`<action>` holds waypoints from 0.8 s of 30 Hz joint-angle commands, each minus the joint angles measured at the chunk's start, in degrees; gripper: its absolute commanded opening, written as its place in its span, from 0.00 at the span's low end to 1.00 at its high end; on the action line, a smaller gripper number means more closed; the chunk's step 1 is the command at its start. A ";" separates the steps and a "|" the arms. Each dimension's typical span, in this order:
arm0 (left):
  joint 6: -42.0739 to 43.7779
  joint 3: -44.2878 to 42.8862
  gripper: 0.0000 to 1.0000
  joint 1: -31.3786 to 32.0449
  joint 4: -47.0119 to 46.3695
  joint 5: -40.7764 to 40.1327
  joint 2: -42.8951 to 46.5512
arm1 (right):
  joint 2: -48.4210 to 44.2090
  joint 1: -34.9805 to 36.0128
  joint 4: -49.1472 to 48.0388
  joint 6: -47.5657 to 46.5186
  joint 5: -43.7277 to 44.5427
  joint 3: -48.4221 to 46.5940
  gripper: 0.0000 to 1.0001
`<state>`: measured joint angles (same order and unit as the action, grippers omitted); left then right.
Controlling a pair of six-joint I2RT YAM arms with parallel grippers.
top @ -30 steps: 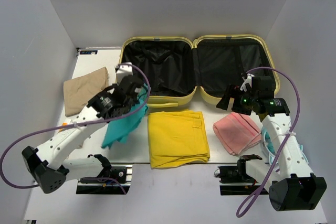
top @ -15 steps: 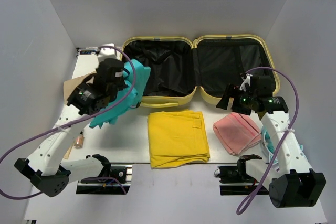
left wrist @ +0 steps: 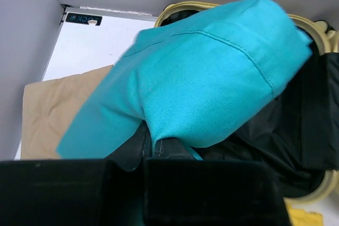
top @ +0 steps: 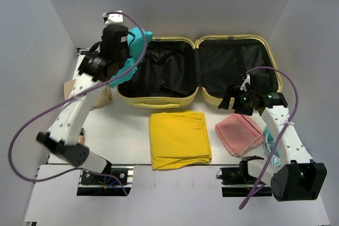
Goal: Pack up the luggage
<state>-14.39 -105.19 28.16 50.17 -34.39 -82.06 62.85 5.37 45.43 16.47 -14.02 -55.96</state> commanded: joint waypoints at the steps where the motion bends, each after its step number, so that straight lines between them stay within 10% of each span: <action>1: 0.43 -6.15 0.00 -2.41 -2.98 0.64 -5.38 | -0.80 -0.18 0.89 -0.38 2.15 -2.48 0.90; 15: -12.74 -5.11 0.00 2.58 -2.63 11.71 -26.38 | 0.17 -0.09 2.29 -0.30 5.23 -1.34 0.90; 24: -23.30 -22.29 0.00 5.59 5.01 15.06 -42.03 | 0.96 -0.18 3.43 0.05 4.79 -1.34 0.90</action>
<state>-31.81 -119.83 35.70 51.44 -20.34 -124.73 63.59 5.37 47.37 16.29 -9.34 -56.16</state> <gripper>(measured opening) 0.058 0.905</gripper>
